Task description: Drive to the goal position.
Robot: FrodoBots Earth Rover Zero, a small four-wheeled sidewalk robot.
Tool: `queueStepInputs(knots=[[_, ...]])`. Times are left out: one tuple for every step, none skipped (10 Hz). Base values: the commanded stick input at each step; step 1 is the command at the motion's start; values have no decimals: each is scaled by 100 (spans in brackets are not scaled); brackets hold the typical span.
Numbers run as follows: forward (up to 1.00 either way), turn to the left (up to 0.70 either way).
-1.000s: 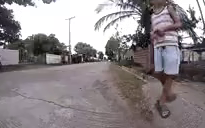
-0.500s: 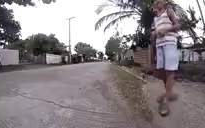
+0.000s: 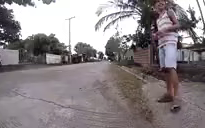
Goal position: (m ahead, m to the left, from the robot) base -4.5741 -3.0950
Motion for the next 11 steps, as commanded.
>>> queueStepInputs(knots=[[0,0],[0,0],[0,0],[0,0],[0,0],[0,0],[0,0],[0,-19],[0,-45],[0,-21],[0,0]])
